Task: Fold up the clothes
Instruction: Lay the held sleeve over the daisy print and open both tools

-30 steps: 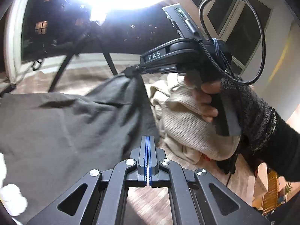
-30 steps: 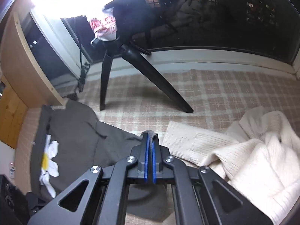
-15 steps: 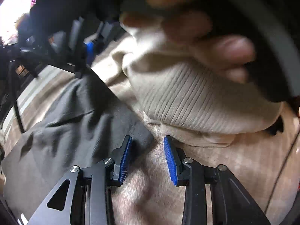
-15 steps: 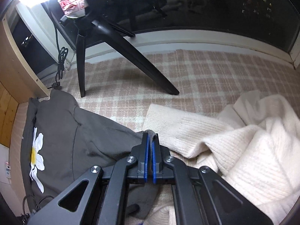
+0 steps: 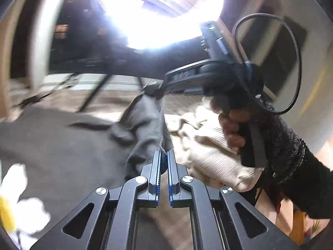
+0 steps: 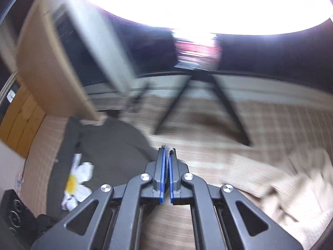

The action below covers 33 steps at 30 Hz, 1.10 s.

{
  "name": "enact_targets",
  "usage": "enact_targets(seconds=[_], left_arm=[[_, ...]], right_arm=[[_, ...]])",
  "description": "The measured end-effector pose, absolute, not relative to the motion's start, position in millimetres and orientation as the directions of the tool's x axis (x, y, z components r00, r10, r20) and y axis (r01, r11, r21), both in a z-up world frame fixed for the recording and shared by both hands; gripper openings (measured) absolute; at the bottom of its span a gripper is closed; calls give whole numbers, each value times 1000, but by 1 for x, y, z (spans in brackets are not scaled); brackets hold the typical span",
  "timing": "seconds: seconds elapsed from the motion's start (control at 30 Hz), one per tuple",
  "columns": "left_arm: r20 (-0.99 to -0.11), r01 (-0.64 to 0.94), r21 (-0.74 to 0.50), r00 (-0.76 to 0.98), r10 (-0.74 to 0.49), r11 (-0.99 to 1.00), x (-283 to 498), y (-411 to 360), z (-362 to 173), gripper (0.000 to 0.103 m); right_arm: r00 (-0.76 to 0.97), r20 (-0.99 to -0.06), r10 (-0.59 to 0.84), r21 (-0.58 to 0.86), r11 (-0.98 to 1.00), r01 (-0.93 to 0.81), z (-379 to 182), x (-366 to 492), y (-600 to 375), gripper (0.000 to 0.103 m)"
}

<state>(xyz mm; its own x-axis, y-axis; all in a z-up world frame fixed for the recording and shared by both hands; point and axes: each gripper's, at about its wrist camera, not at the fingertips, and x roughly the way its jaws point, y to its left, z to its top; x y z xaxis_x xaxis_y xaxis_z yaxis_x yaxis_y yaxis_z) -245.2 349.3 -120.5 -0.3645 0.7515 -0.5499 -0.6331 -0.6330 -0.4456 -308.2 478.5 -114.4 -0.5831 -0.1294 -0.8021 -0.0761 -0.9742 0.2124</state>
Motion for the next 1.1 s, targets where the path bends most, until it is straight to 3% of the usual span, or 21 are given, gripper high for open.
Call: enact_targets(seconds=[0.37, 0.47, 0.57, 0.7, 0.87, 0.93, 1.1], left_arm=[[-597, -478, -483, -434, 675, -734, -236, 268, -150, 5], [-668, -421, -474, -401, 627, -773, -240, 258, -167, 7], [-728, -343, -479, -358, 584, -808, -244, 246, -176, 23], [-728, -380, -392, -429, 535, -838, -233, 234, -152, 23], [-712, -471, -318, -454, 535, -823, -252, 254, -130, 31], [-721, -500, -300, -439, 536, -812, -270, 271, -134, 31], [-762, -536, -263, -395, 513, -802, -312, 307, -161, 31]], right_arm=[[-417, -881, -225, 160, -970, 184, -182, -385, 342, 3], [-393, -906, -159, 81, -975, 206, -186, -389, 329, 5], [-481, -870, -109, 25, -984, 177, -151, -376, 344, 20], [-578, -793, -194, 121, -979, 162, -105, -339, 392, 44], [-597, -783, -176, 182, -982, 52, -120, -315, 434, 40], [-551, -820, -154, 178, -984, 10, -146, -319, 443, 22], [-470, -871, -144, 181, -983, -34, -211, -347, 442, 22]])
